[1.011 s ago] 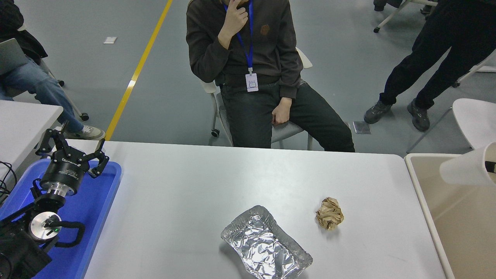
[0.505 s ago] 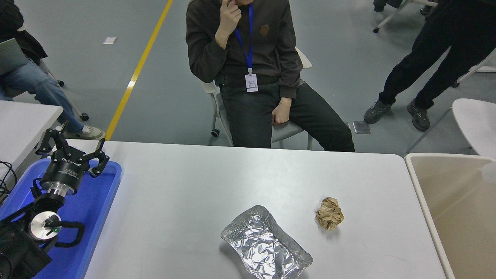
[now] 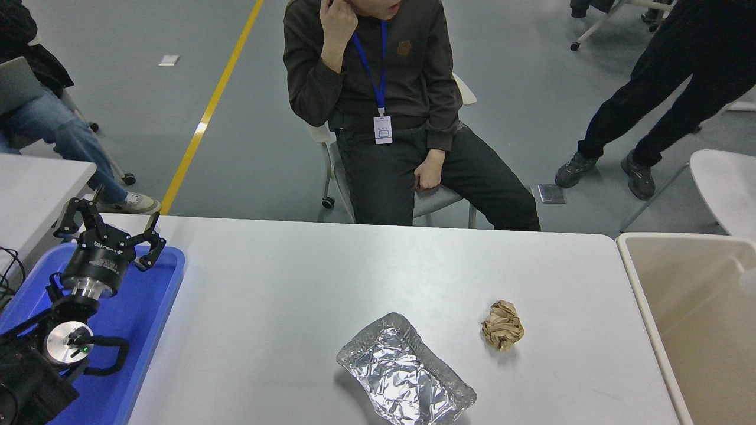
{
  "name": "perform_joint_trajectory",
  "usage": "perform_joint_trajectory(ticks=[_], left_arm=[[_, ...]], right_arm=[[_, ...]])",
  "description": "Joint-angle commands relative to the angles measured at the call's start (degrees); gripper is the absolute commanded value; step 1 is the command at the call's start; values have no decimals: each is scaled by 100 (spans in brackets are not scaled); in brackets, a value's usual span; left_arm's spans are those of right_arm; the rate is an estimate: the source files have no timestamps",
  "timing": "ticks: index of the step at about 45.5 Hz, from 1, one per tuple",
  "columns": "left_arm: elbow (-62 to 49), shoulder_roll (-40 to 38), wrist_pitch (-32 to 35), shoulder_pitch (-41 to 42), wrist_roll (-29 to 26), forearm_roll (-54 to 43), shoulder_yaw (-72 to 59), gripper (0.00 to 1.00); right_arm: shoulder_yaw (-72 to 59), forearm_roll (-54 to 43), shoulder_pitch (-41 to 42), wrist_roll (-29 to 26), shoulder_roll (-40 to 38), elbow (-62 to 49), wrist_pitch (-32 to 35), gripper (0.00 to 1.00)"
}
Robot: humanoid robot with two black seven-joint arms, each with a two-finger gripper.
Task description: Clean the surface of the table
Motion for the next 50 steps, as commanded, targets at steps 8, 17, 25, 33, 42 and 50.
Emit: perform_joint_trajectory(ticks=[8,17,25,33,42,50], left_arm=[[0,0,0,0,0,0,0,100],[0,0,0,0,0,0,0,100],[0,0,0,0,0,0,0,100],[0,0,0,0,0,0,0,100],[0,0,0,0,0,0,0,100],[0,0,0,0,0,0,0,100]], right_arm=[[-97,143,-386,513,1680,-2796,-64,0],[-448,406,-404,689,2471,-3931,-64,0],[-1292,1117,-421,645,2920,-4370,-178,0],[-2048,1944,-535,558,3201,-4722,-222,0],[-2268,2401,-667,382,3219,-4723,-231,0],[-2260,2410,-676,382,3219,-4731,-240,0]])
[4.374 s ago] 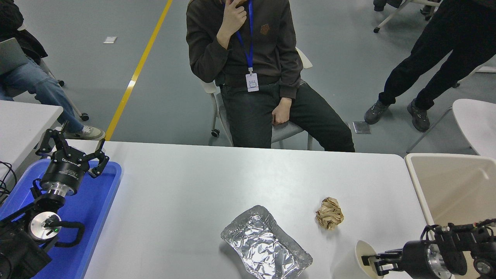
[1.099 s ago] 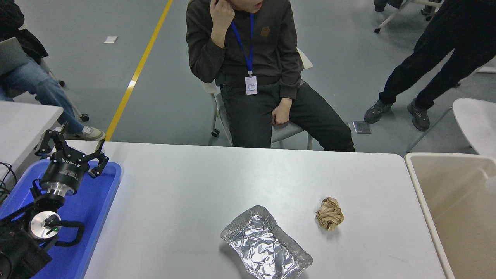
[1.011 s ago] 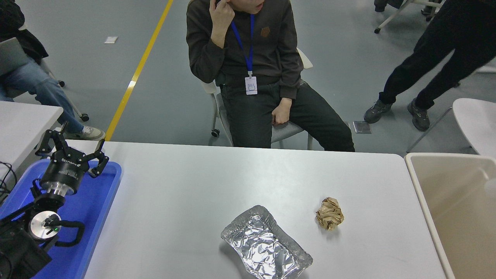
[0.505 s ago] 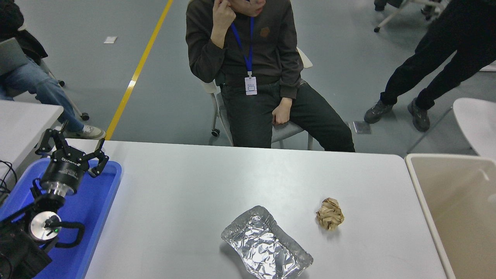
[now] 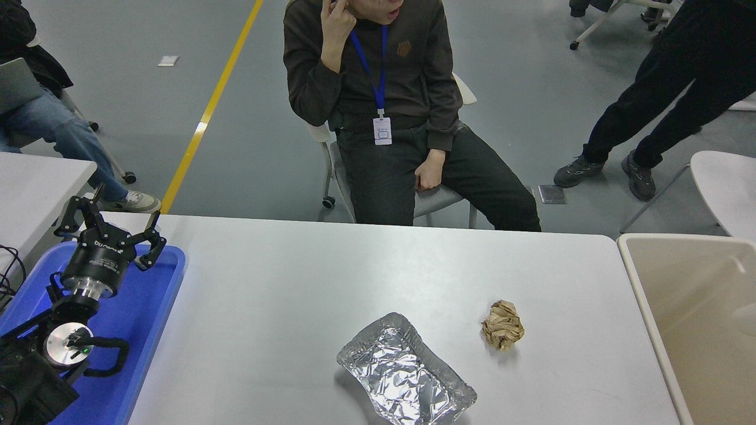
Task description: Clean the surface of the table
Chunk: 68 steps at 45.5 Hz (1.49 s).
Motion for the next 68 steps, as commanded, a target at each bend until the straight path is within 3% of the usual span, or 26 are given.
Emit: perform_joint_trajectory(ticks=[1,5,9,14,25,35,57,68], left_arm=[[0,0,0,0,0,9,0,100],[0,0,0,0,0,0,0,100],[0,0,0,0,0,0,0,100],[0,0,0,0,0,0,0,100],[0,0,0,0,0,0,0,100],[0,0,9,0,0,0,9,100],[9,9,9,0,0,0,0,100],[9,9,9,0,-9,0,9,100]], right_arm=[[-199,291,-64,-57,95,-118,-20,0],[-190,291,-64,-66,95,-118,-20,3],[-120,309,-47,-127,86,-118,-11,63],[-181,423,-38,-180,77,-127,-2,97],[-173,537,-29,-206,86,-118,-2,99],[-199,1249,-73,-198,77,-127,-28,99],[-59,1478,-47,-189,25,-232,-28,99],[1522,1522,217,-180,-134,295,-37,99]])
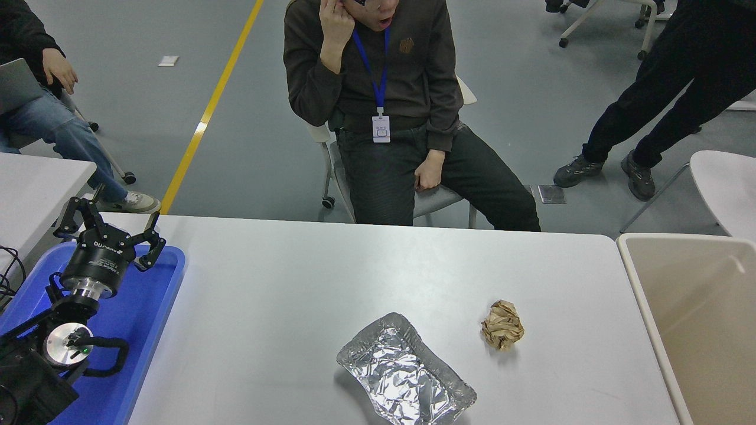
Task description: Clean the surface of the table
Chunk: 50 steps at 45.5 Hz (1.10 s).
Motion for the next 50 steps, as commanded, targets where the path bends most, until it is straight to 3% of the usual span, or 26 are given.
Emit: perform_joint_trajectory(ticks=[1,13,26,33,43,50], left_arm=[[3,5,0,-1,6,0,-2,100],[3,5,0,-1,-3,0,-2,100],[3,5,0,-1,-3,0,7,100],[3,5,0,-1,-3,0,-2,100],[3,5,0,-1,-3,0,-2,100],[3,5,0,-1,-3,0,-2,100]], right_arm=[[1382,94,196,15,-109,362,-6,99],[3879,322,117,-29,-452,1600,91,99],[5215,1561,-164,-679,-706,2998,109,99],[6138,1720,-419,-846,-724,3745,109,99],[6868,1720,-797,-926,-566,4800,109,99],[7694,1720,-1280,-917,-57,5643,117,99]])
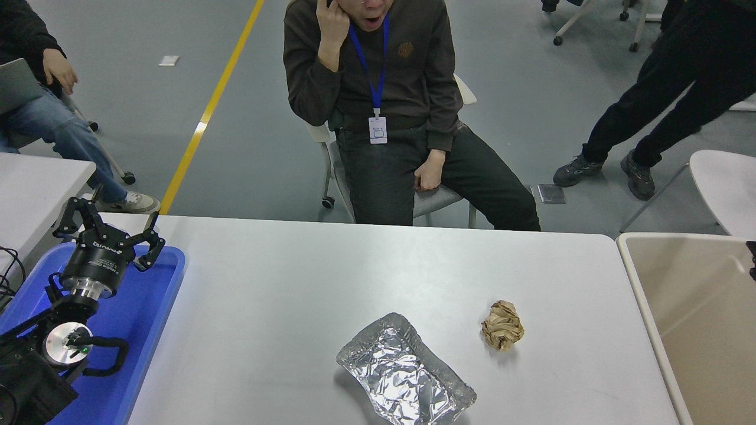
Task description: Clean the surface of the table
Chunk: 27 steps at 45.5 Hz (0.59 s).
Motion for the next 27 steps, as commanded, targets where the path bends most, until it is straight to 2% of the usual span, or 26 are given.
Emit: perform_joint_trajectory(ticks=[1,8,14,27], left_arm=[[1,0,0,0,-2,0,6,100],[-7,0,0,0,-2,0,-3,100],[1,0,0,0,-2,0,6,100],[1,0,0,9,-2,0,6,100]], right_arm=[[1248,86,-649,-61,526,1367,11,99],[1363,68,-798,18,833,1780,11,99],[1398,-11,-1062,307,1027,2114,28,99],[1284,-353,-1168,808,1510,2132,37,99]])
